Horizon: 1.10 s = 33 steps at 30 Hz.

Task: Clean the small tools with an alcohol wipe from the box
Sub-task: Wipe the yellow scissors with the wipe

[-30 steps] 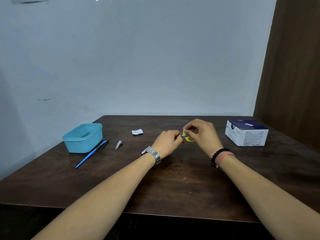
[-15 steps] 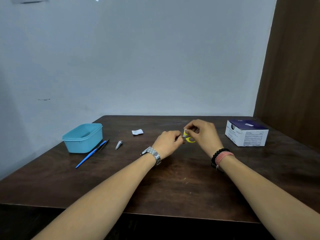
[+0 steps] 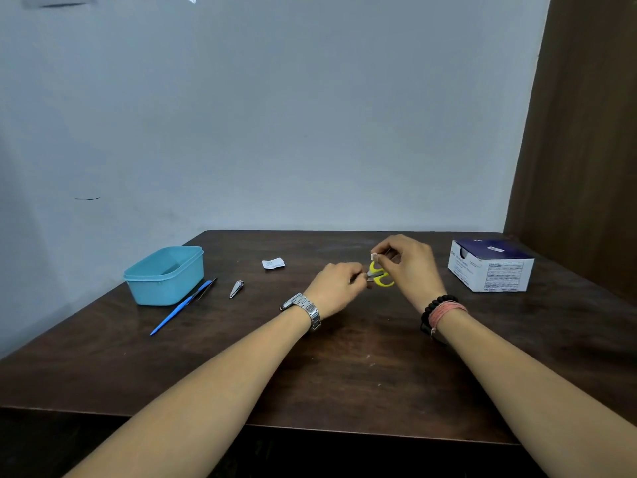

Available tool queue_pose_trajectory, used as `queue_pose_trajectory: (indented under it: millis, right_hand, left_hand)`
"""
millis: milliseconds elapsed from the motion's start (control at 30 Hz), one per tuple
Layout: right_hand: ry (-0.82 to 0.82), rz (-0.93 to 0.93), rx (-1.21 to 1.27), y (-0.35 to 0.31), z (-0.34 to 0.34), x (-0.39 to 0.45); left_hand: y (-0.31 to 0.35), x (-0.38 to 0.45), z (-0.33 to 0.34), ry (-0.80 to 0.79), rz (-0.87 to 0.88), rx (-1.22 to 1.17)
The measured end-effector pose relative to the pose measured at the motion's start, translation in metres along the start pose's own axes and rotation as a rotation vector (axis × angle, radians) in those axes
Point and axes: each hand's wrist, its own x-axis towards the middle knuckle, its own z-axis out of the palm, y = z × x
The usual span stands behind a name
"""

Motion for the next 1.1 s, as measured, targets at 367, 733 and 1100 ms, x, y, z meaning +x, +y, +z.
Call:
queue_pose_trajectory:
  millis: [367, 733, 1100]
  right_hand:
    - [-0.027, -0.053, -0.034, -0.001, 0.004, 0.000]
    - [-0.078, -0.105, -0.012, -0.005, 0.007, -0.002]
    - [-0.160, -0.088, -0.008, -0.009, 0.007, -0.004]
  left_hand:
    - [-0.008, 0.004, -0.004, 0.106, -0.078, -0.139]
    - [-0.023, 0.008, 0.003, 0.094, -0.092, -0.473]
    - [-0.016, 0.004, 0.001, 0.065, -0.159, -0.839]
